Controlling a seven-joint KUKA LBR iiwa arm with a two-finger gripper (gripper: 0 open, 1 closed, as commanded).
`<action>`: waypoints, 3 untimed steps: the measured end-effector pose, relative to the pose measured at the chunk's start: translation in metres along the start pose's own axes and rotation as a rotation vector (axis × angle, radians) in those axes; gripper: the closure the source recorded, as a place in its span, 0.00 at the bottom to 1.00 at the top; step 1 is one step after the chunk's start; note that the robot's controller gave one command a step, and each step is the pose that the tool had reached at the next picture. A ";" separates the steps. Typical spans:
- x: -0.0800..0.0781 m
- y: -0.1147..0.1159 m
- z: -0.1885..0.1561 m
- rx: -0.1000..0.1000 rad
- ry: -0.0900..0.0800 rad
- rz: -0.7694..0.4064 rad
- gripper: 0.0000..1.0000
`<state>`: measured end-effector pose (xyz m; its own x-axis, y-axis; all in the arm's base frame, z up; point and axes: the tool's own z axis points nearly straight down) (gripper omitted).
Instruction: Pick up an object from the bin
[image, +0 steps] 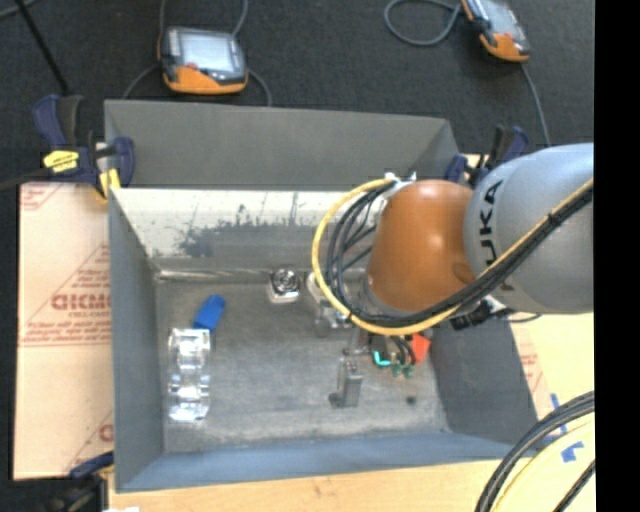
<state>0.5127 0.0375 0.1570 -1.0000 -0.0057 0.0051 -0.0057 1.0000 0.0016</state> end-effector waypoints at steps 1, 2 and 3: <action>-0.040 -0.096 0.038 0.006 -0.010 0.053 0.00; -0.075 -0.129 0.080 0.006 -0.011 -0.175 0.00; -0.075 -0.128 0.079 0.004 -0.013 -0.172 1.00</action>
Offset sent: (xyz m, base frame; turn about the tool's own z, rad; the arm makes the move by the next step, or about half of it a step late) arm 0.0396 -0.0895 -0.0371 0.0436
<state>0.5883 -0.0901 0.0772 -0.9842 -0.1769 -0.0078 -0.1769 0.9842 -0.0021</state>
